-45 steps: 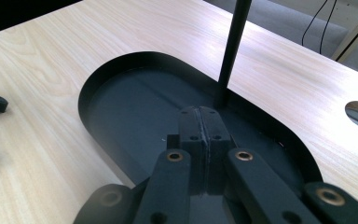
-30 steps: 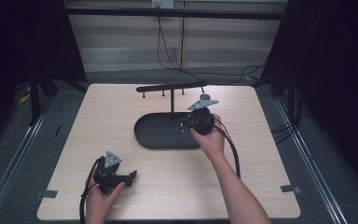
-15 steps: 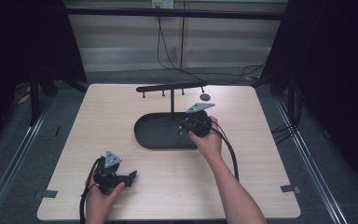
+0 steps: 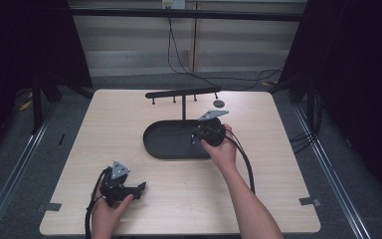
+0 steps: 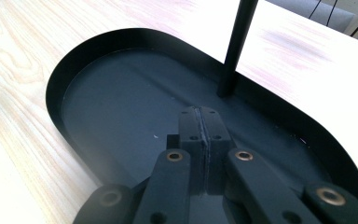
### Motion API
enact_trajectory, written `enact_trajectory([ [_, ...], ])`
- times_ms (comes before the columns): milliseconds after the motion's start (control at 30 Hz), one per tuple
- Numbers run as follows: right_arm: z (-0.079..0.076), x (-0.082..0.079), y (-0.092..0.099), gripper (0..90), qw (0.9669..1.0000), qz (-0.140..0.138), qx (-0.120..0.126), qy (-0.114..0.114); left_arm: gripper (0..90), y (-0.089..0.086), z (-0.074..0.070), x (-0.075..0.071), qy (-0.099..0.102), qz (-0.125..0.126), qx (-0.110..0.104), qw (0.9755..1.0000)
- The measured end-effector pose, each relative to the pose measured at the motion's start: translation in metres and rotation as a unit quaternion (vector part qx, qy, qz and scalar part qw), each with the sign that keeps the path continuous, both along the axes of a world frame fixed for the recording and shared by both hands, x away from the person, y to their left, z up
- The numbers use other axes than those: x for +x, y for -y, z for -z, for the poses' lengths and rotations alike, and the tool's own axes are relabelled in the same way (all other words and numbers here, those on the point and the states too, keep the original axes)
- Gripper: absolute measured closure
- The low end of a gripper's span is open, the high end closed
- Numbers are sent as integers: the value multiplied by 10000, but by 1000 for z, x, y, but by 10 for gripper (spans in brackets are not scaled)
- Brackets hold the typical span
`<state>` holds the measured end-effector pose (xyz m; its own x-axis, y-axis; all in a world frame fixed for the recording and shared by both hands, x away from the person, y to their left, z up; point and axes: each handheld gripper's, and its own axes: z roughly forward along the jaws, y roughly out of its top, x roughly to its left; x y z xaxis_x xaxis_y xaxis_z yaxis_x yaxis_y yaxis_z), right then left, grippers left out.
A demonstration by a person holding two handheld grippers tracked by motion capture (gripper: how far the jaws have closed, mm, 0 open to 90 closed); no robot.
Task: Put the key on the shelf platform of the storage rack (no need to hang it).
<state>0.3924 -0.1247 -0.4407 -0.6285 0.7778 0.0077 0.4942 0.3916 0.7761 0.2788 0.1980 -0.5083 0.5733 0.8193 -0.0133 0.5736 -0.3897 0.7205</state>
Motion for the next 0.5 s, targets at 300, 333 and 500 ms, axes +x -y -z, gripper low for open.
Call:
enact_trajectory([
  [300,2,1,0,896,10000,-18,6,-25,134,0,0,0,4,0,0,10000],
  [333,2,1,1,896,10000,-9,-9,-35,135,0,0,0,2,-5,-1,10000],
  [500,7,2,5,895,9999,33,-100,-80,134,0,0,0,4,0,-2,10000],
])
